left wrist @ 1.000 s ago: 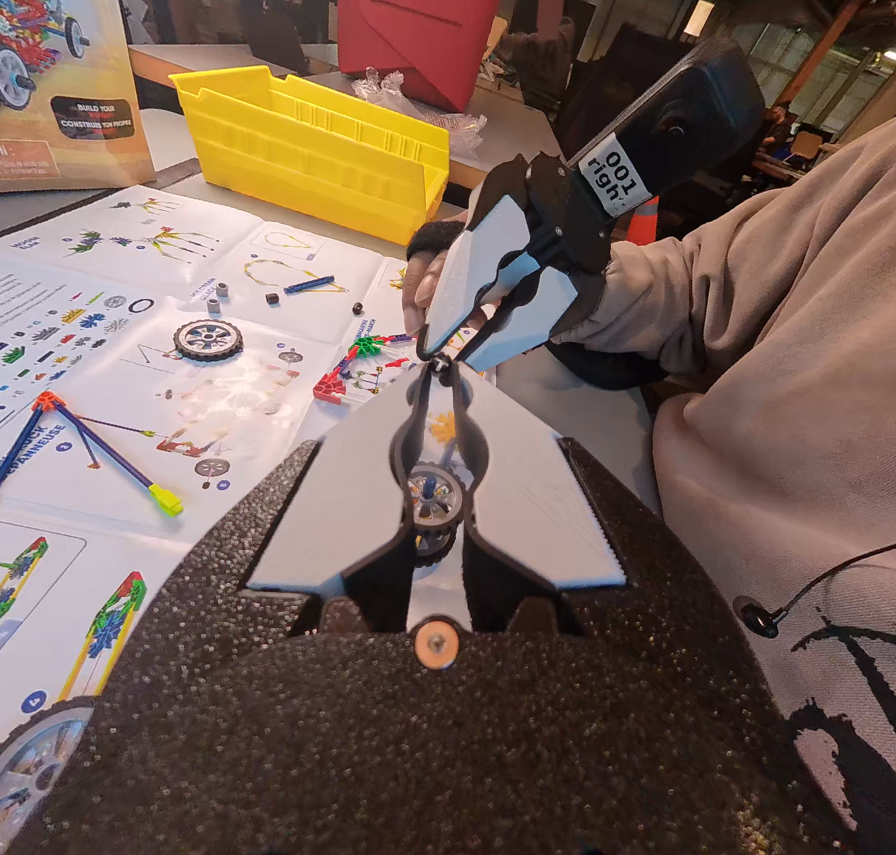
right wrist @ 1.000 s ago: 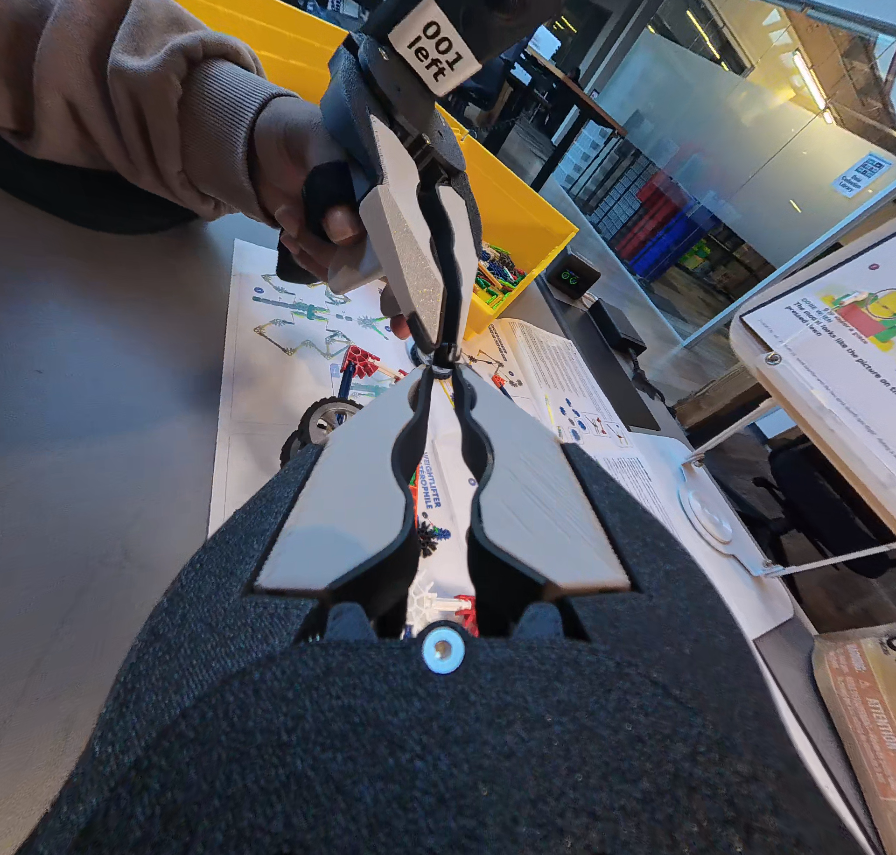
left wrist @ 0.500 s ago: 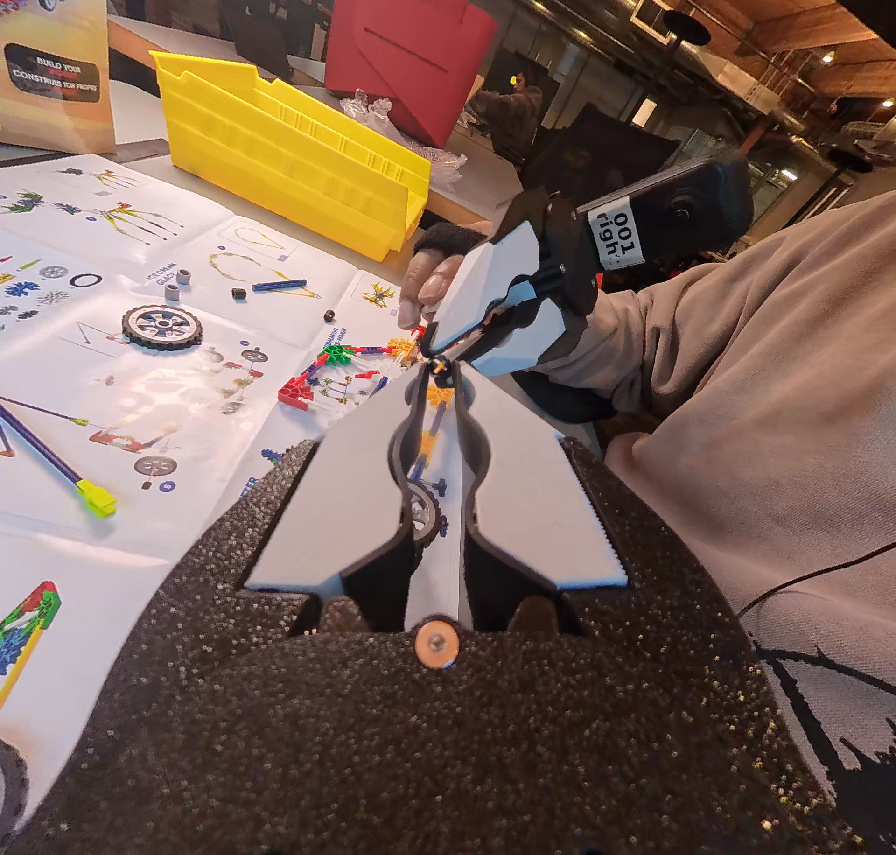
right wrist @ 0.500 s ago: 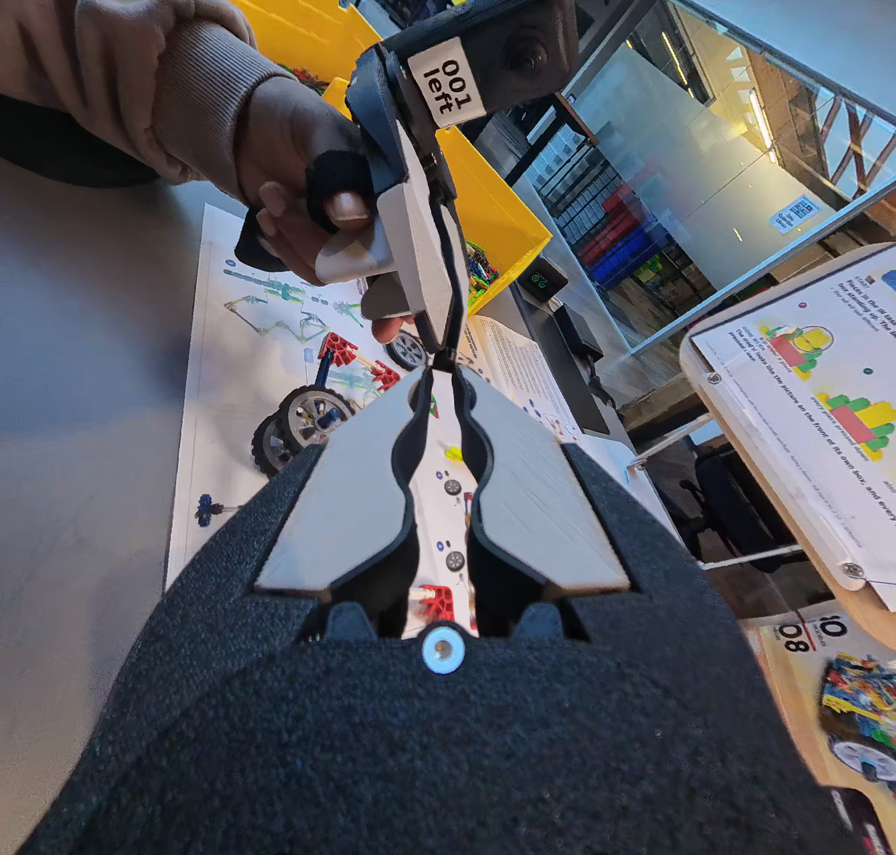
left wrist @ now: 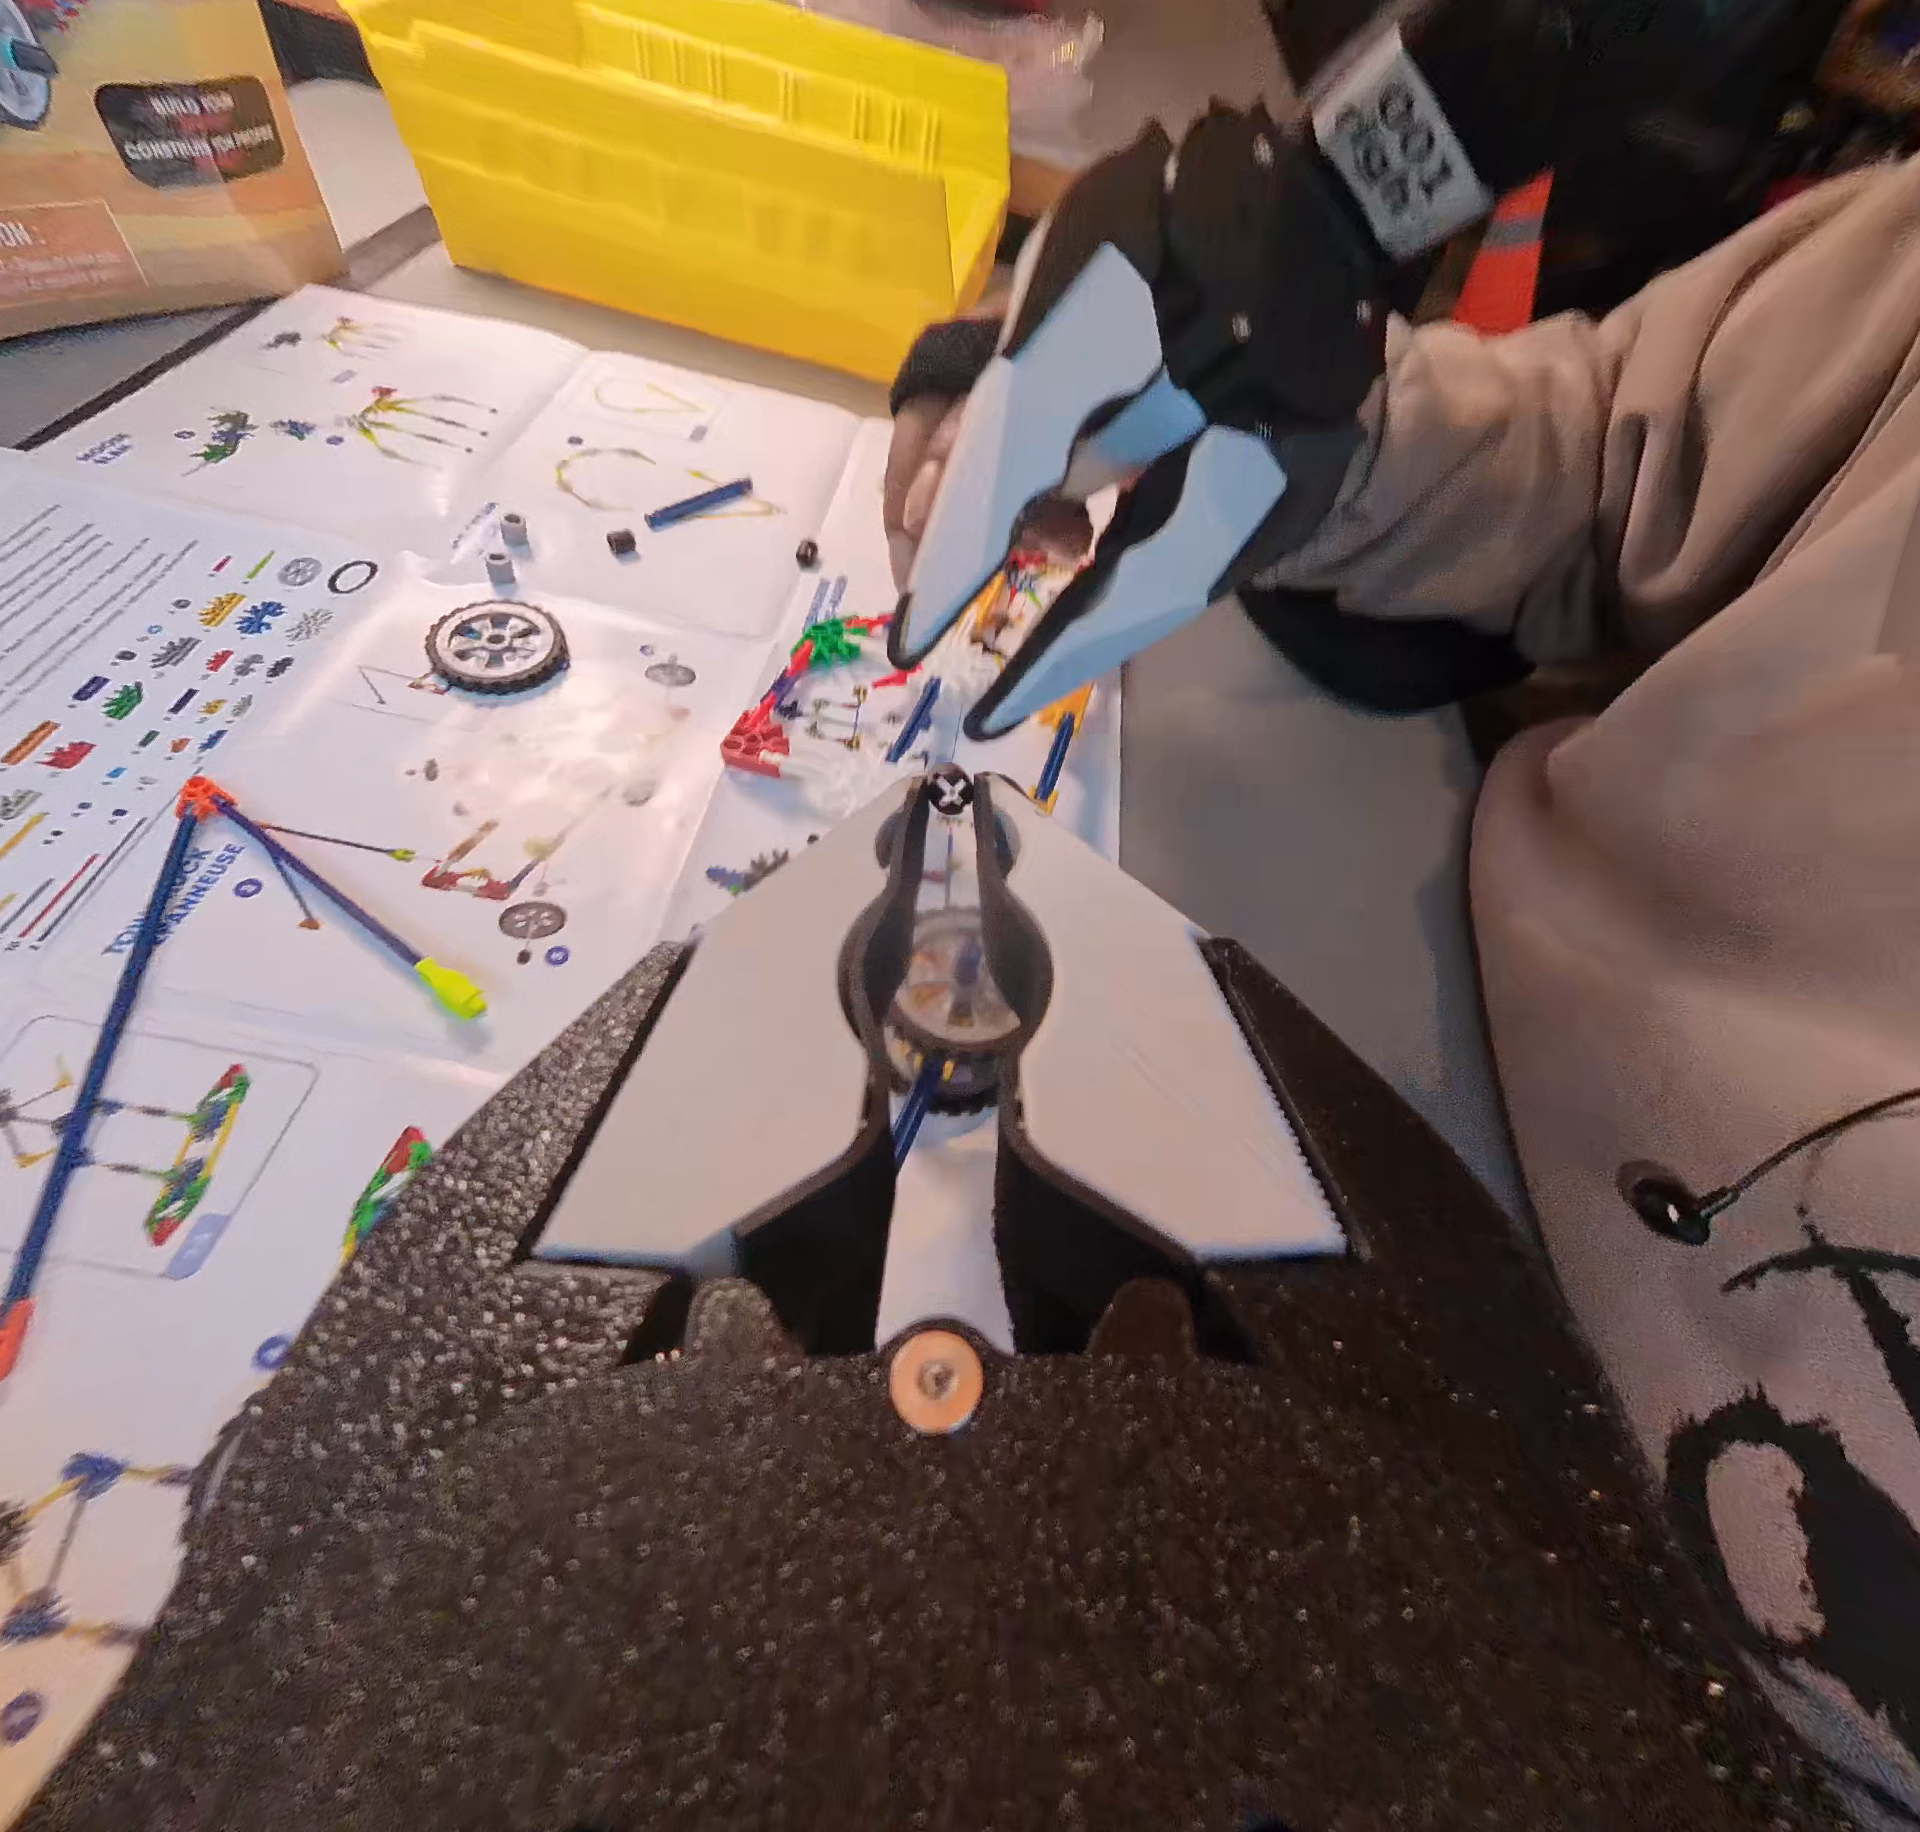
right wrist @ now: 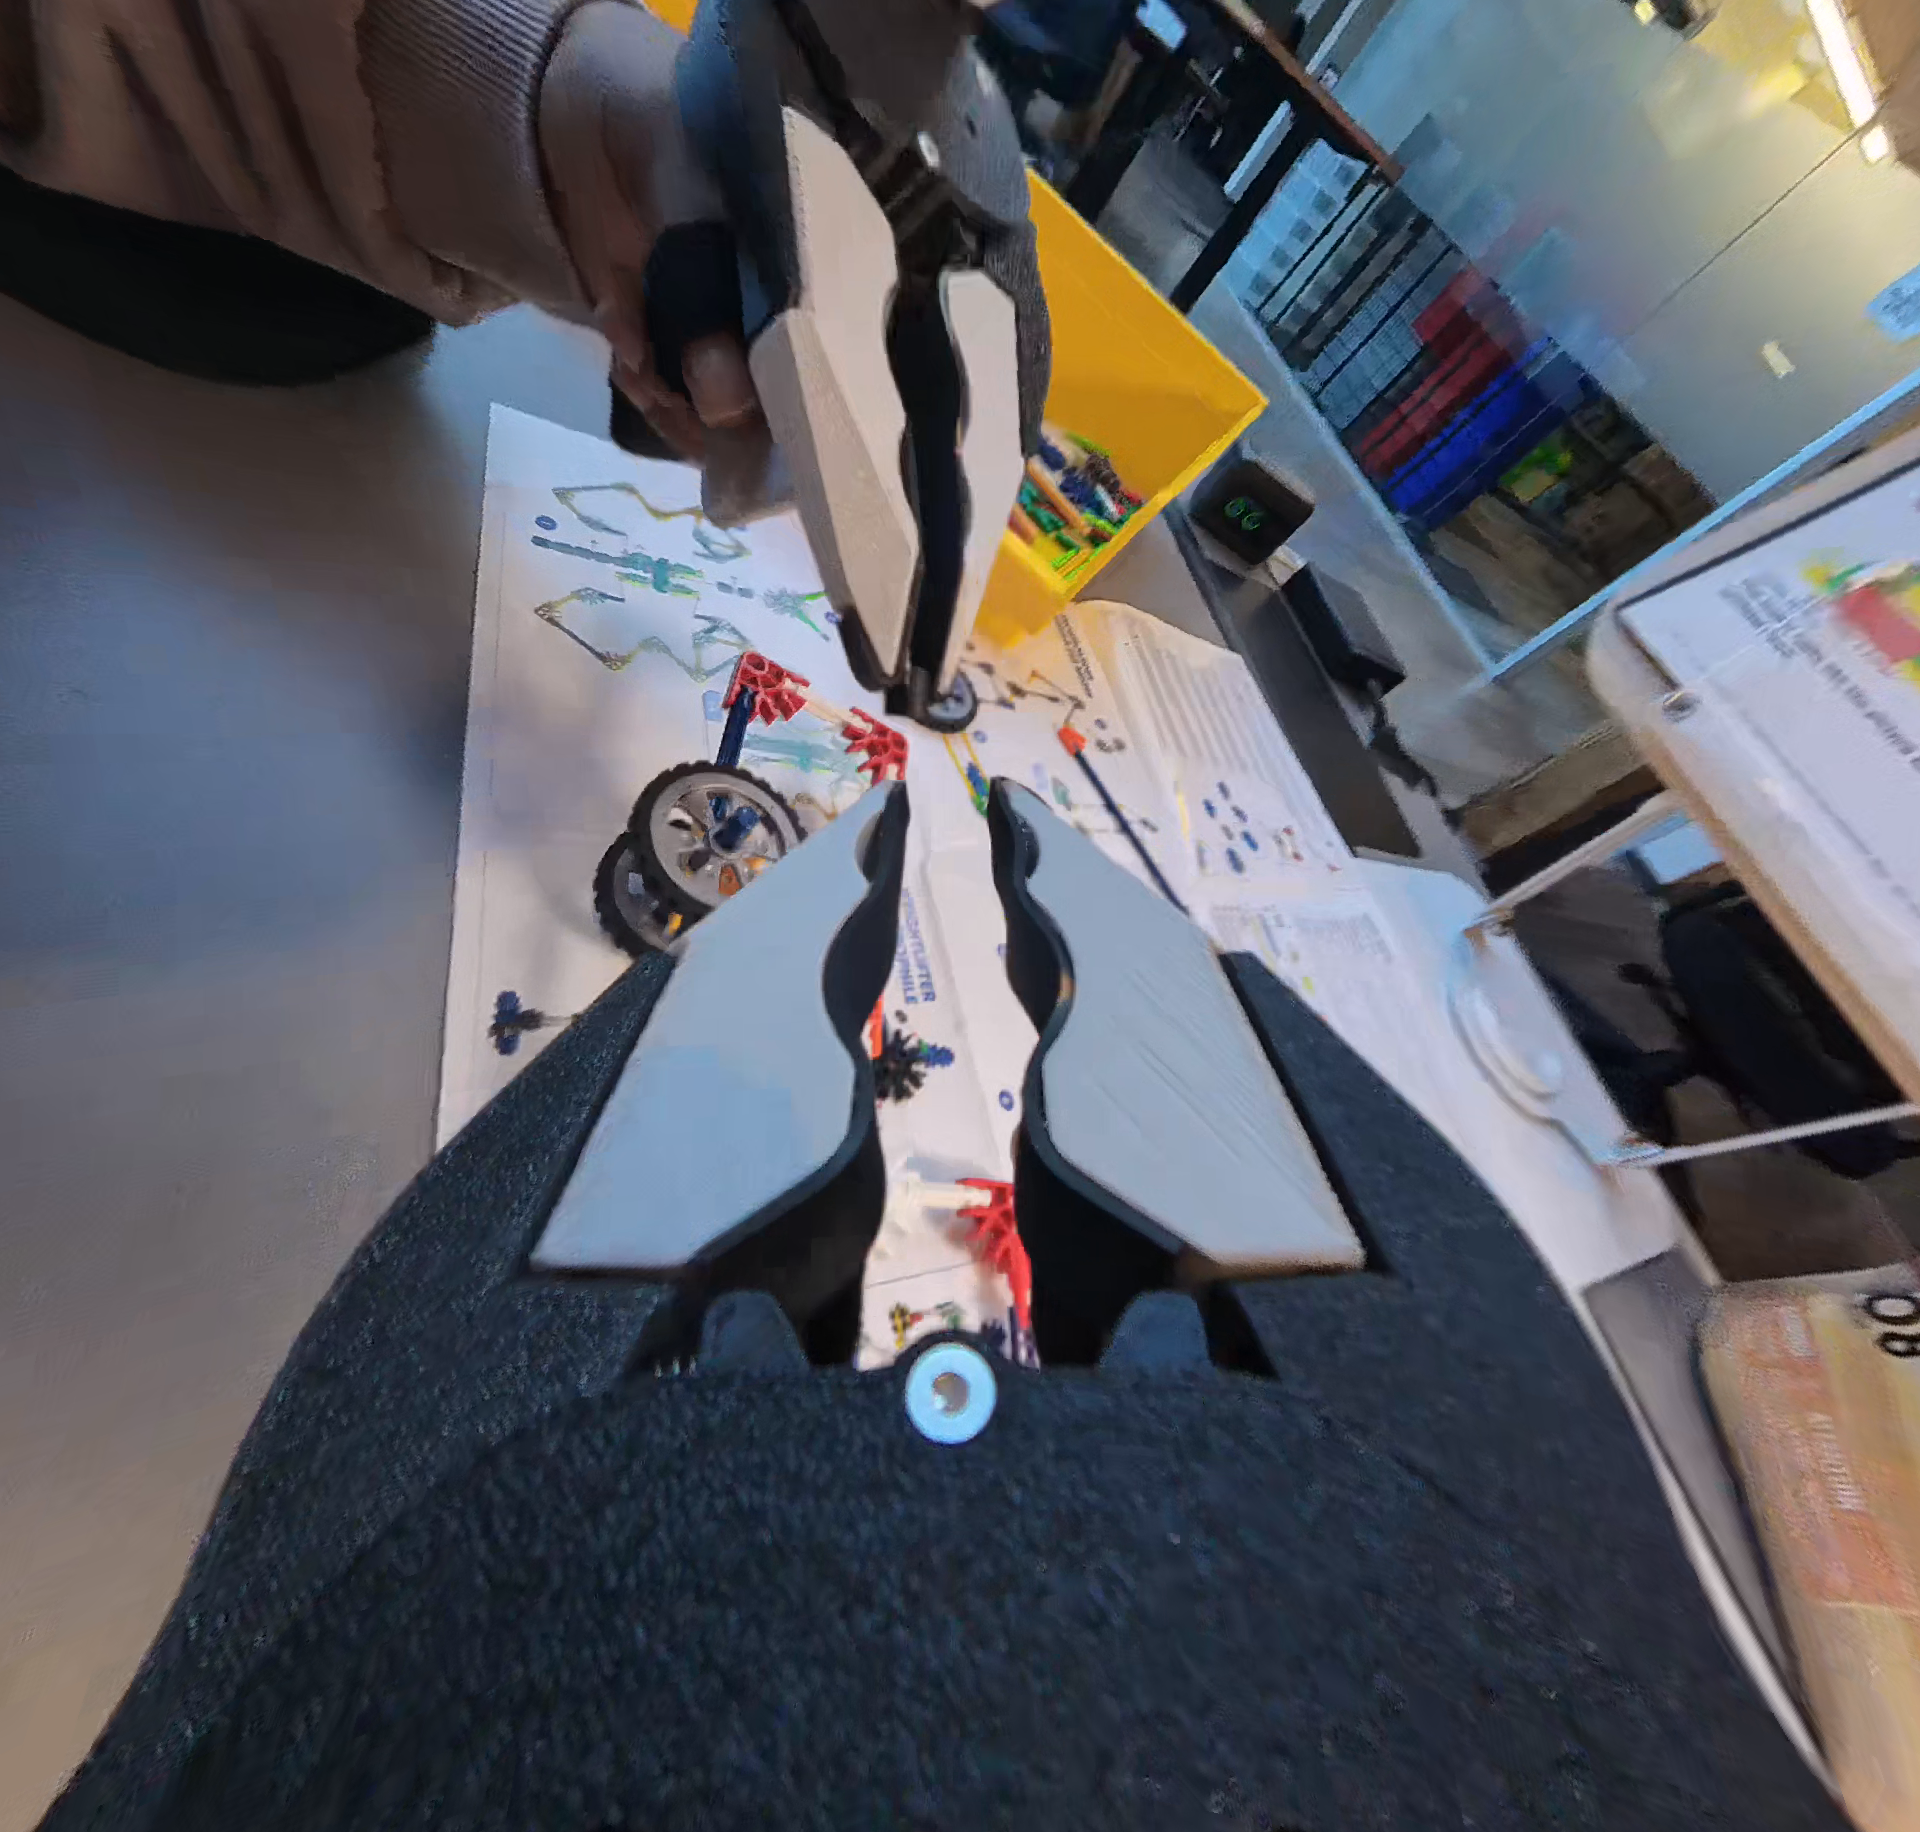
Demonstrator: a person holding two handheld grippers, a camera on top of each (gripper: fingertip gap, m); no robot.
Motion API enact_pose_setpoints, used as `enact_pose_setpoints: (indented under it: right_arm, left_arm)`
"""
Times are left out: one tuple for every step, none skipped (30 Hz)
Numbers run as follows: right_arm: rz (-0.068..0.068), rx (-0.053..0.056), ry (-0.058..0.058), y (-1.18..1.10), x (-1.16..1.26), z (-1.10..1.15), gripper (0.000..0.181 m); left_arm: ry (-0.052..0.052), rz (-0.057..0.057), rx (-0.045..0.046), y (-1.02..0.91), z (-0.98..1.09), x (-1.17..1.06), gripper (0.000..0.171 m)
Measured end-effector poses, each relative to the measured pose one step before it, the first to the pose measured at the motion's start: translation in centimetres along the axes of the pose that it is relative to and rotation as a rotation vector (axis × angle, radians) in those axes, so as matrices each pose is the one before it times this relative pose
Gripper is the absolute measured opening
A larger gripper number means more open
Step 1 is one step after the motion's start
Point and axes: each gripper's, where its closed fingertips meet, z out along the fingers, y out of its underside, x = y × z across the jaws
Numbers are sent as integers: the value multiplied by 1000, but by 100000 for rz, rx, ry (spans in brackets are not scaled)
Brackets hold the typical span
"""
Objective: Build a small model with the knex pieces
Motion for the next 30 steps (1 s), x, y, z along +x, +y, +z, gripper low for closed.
enact_pose_setpoints:
  right_arm:
    - [5168,-1513,-3564,637,115,-332,15]
    - [4085,-1604,-2494,647,176,-363,16]
    - [2863,-1504,-2063,602,71,-400,16]
    - [1973,-1241,-1495,542,-27,-411,17]
    - [1346,-648,-352,463,-30,-412,17]
    - [1251,-301,-131,436,-116,-387,17]
    - [1393,23,-260,402,-186,-350,17]
    - [1438,562,17,336,-159,-317,17]
    - [1408,499,25,344,-117,-274,17]
    - [1225,-325,-99,411,-54,-211,17]
    - [534,-817,280,430,71,-170,17]
    - [-81,-585,647,278,176,-159,17]
    - [175,-287,405,111,188,-144,17]
    - [557,37,188,-12,168,-126,17]
    - [644,508,289,-101,152,-110,17]
    - [514,440,247,-84,110,-92,17]
    - [336,51,192,-10,67,-72,17]
    - [105,-188,240,30,46,-58,17]
    - [-13,-83,270,14,38,-37,17]
    - [89,-269,323,20,44,-27,17]
    - [99,-253,109,34,19,-9,17]
    - [160,167,-81,-25,-11,-1,17]
    - [275,275,-90,-29,-14,10,17]
    - [273,11,-116,14,-19,27,17]
    - [57,-180,-94,45,-23,40,17]
    - [-111,-236,-70,69,-34,57,17]
    - [-23,-274,-10,75,-11,42,17]
    - [31,-351,-64,78,-20,55,17]
    - [38,-287,-53,77,-22,41,17]
    - [100,-236,24,63,-3,41,17]
  left_arm:
    - [-2454,4006,-6300,446,-158,-237,6]
    - [-1788,3386,-5968,420,-66,-138,6]
    - [1410,1360,-6593,497,69,294,6]
    - [1268,655,-5858,394,189,270,6]
    - [593,658,-5518,332,267,177,6]
    - [844,272,-5587,348,325,213,6]
    - [-68,260,-5101,296,335,67,6]
    - [-76,280,-4601,275,322,41,6]
    - [180,137,-4445,288,308,55,5]
    - [-127,212,-3911,237,275,-23,6]
    - [358,70,-3812,230,257,27,6]
    - [417,90,-3113,148,214,52,6]
    - [378,111,-2879,106,163,74,6]
    - [84,374,-2964,129,116,63,6]
    - [-109,401,-2183,7,52,38,6]
    - [-466,366,-1977,-6,24,-27,6]
    - [-105,422,-1949,2,11,10,6]
    - [-256,575,-1954,25,16,-11,6]
    - [-778,933,-2404,85,11,-95,6]
    - [-1060,1233,-3061,199,8,-152,6]
    - [28,1026,-2590,143,28,-17,6]
    - [1027,766,-1796,66,64,109,6]
    - [352,700,-2158,130,144,-13,6]
    - [463,505,-956,-69,55,-2,6]
    - [482,574,-707,-73,38,-11,6]
    - [770,360,-333,-73,44,19,5]
    - [791,395,-233,-7,25,37,5]
    - [335,883,-448,83,-5,10,5]
    - [528,731,-273,129,-4,61,5]
    - [899,41,-84,130,40,121,5]
